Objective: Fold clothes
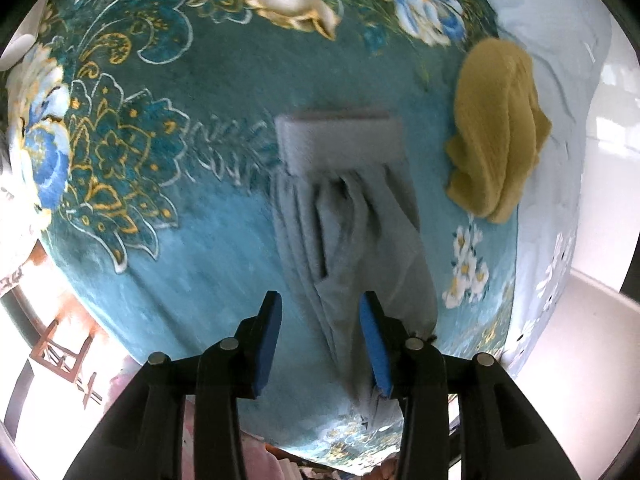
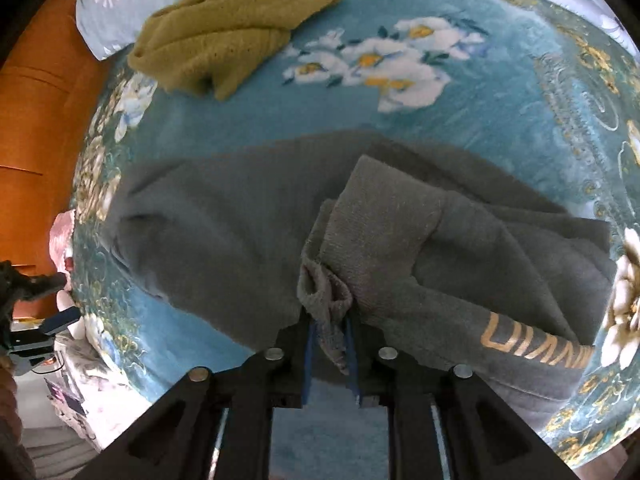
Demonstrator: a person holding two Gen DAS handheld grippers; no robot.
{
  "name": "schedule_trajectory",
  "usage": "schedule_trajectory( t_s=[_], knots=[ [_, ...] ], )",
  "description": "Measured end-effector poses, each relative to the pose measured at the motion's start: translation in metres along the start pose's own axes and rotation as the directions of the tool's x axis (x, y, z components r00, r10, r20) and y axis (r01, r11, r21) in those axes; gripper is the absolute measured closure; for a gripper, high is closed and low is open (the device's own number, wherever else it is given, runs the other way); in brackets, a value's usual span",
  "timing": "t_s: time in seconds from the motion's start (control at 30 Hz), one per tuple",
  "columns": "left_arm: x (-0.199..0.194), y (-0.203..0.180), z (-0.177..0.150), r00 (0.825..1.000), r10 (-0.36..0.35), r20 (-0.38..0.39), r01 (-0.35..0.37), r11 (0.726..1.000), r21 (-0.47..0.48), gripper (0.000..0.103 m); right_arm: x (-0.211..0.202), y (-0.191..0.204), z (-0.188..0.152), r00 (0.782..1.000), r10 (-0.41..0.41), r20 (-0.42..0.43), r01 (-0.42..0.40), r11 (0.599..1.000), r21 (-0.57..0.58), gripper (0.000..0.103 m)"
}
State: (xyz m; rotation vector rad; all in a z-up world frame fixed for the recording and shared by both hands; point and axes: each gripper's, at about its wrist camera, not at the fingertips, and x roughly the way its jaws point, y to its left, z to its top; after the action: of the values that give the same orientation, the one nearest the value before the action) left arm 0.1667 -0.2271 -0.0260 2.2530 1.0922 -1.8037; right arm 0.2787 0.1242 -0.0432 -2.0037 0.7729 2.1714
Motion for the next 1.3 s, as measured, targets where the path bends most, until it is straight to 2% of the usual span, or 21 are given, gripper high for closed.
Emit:
schedule_trajectory(
  t_s=[0.07,0.13,0.4,0.53,0.83,1.0,1.1,1.23,1.3],
  knots=[
    [0.004,0.008,0.007,1.000,-0.011,-0.006,0.011,1.000,-0.024,0.061,-0.008,-0.001,0.000,0.996,0.085,-0.010,-0.084,0.996,0.011,0.071],
    [0.010,0.015,0.014,1.000,-0.028,-0.011,0.028,0.998,-0.049,0.061,-0.022,-0.005,0.000,0.990,0.136,0.020,-0.137,0.990,0.019,0.069],
    [0.030,0.033,0.035,0.997,-0.075,-0.016,0.073,0.994,-0.083,0.061,-0.012,-0.050,0.007,0.999,0.051,-0.008,-0.048,0.974,0.222,0.066],
    [0.033,0.039,0.041,0.994,-0.113,0.001,0.113,0.990,-0.088,0.048,-0.008,-0.072,0.010,1.000,0.012,-0.028,-0.002,0.950,0.313,0.067],
    [0.049,0.031,0.064,0.993,-0.117,0.033,0.118,0.992,-0.034,0.046,-0.008,-0.055,0.014,0.997,-0.010,-0.075,0.028,0.970,0.243,0.066],
    [0.066,0.029,0.080,0.997,-0.050,0.066,0.049,0.999,0.014,0.046,-0.008,-0.045,0.016,0.995,-0.024,-0.100,0.044,0.978,0.204,0.066],
    [0.076,0.034,0.083,0.994,-0.078,0.071,0.078,0.997,-0.004,0.046,-0.010,-0.040,0.018,0.993,-0.035,-0.113,0.055,0.983,0.176,0.066],
    [0.082,0.042,0.079,0.981,-0.163,0.109,0.170,0.984,-0.058,0.048,-0.026,-0.033,0.019,0.992,-0.070,-0.109,0.084,0.989,0.124,0.066],
    [0.085,0.045,0.077,0.969,-0.217,0.119,0.228,0.969,-0.094,0.058,-0.031,-0.033,0.018,0.992,-0.074,-0.106,0.087,0.988,0.124,0.066]
  ],
)
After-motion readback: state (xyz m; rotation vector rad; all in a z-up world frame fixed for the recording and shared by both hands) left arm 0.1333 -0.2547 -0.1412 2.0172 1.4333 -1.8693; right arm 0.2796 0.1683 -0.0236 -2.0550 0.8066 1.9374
